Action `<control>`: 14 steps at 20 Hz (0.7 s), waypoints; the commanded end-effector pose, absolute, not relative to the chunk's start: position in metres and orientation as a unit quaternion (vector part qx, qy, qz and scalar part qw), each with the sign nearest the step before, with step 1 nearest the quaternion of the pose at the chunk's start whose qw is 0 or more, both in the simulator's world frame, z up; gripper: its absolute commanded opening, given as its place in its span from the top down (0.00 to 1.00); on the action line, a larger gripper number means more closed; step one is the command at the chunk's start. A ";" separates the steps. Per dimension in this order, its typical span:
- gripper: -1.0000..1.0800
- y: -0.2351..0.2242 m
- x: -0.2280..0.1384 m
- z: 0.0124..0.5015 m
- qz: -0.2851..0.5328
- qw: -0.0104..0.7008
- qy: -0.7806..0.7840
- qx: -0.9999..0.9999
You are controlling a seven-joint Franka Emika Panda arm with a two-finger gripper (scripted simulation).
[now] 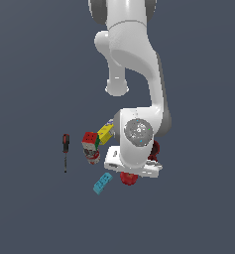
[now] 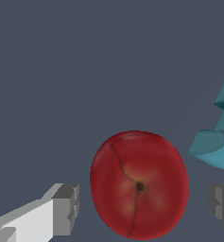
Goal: Pick up a designated object from a clutter of objects.
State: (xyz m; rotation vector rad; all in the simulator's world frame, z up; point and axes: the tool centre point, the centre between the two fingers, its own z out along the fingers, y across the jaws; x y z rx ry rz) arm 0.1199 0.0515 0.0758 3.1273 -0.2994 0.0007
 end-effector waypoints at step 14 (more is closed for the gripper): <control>1.00 0.052 0.121 0.046 0.000 0.000 -0.096 0.995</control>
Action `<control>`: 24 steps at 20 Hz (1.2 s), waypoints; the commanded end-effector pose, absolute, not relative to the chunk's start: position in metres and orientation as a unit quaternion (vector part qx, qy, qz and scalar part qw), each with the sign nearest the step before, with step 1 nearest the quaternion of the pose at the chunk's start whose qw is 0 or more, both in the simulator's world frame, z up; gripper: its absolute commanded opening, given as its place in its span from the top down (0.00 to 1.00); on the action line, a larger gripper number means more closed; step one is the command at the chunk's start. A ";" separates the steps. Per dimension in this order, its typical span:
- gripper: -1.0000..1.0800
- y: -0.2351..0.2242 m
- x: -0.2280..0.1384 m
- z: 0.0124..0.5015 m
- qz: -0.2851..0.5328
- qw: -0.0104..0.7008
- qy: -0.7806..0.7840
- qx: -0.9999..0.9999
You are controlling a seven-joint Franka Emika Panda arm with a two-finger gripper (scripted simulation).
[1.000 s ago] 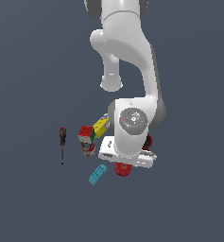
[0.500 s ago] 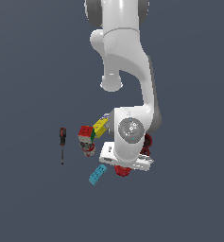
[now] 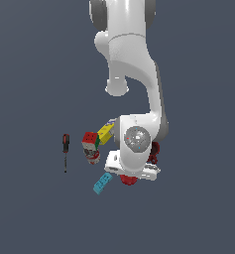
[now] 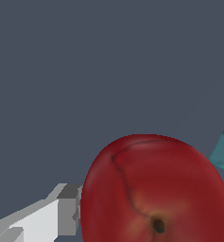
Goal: Pick up a designated object from a clutter of objects.
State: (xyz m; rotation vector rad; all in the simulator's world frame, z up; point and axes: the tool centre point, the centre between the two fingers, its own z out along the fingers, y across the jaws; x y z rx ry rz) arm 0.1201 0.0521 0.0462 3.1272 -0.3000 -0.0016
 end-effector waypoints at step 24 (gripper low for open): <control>1.00 0.066 0.098 0.130 0.000 0.000 -0.096 0.995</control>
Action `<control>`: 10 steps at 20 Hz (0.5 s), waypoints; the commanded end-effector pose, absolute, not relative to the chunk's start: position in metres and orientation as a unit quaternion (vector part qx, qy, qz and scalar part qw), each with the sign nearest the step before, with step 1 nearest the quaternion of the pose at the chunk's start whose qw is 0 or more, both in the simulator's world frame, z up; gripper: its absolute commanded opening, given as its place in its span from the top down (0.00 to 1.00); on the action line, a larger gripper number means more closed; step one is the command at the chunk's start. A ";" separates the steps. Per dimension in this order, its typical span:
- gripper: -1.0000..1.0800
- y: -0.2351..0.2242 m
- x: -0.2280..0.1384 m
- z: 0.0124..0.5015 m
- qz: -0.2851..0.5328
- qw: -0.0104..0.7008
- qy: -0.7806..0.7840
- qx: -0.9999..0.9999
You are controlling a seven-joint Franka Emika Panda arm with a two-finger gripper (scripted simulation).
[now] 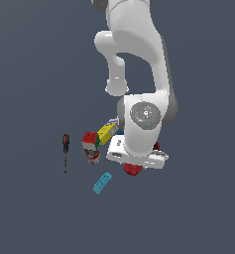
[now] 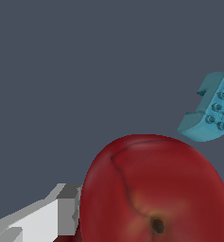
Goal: Pick up a designated object from a clutter of objects.
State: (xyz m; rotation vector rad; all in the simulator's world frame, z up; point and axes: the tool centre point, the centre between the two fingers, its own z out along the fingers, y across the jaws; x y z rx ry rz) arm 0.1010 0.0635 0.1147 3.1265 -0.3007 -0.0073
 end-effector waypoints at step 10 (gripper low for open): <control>1.00 0.085 0.070 0.245 0.000 0.000 -0.096 0.995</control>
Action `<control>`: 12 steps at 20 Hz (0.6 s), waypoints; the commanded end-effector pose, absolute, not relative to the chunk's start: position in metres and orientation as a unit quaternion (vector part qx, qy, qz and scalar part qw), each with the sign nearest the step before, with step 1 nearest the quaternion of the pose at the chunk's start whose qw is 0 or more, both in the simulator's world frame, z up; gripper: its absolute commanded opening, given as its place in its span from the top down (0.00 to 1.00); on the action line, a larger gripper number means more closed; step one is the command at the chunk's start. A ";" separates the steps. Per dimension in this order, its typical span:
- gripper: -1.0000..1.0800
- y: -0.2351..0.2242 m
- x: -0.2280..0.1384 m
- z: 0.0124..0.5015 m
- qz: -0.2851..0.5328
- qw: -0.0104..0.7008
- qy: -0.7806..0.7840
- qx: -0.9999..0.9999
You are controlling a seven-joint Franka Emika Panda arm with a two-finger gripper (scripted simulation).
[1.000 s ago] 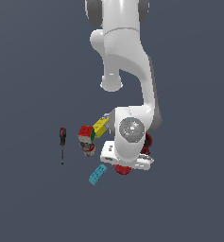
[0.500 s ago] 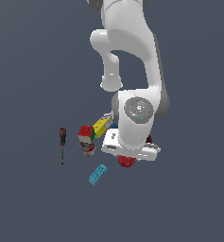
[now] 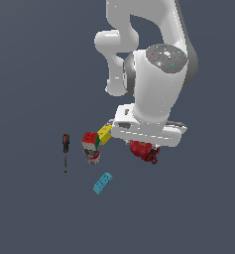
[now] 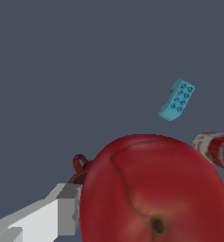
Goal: Pick up a designated object from a clutter of objects.
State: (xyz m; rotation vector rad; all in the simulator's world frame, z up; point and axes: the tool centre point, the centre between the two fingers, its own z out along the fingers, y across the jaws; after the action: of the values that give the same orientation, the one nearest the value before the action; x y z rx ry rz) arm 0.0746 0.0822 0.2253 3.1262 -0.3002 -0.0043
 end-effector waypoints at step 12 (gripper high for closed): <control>1.00 0.107 0.043 0.371 0.000 0.000 -0.096 0.995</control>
State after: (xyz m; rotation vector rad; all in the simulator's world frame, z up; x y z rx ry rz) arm 0.0456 0.1045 0.3564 3.1263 -0.2998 -0.0020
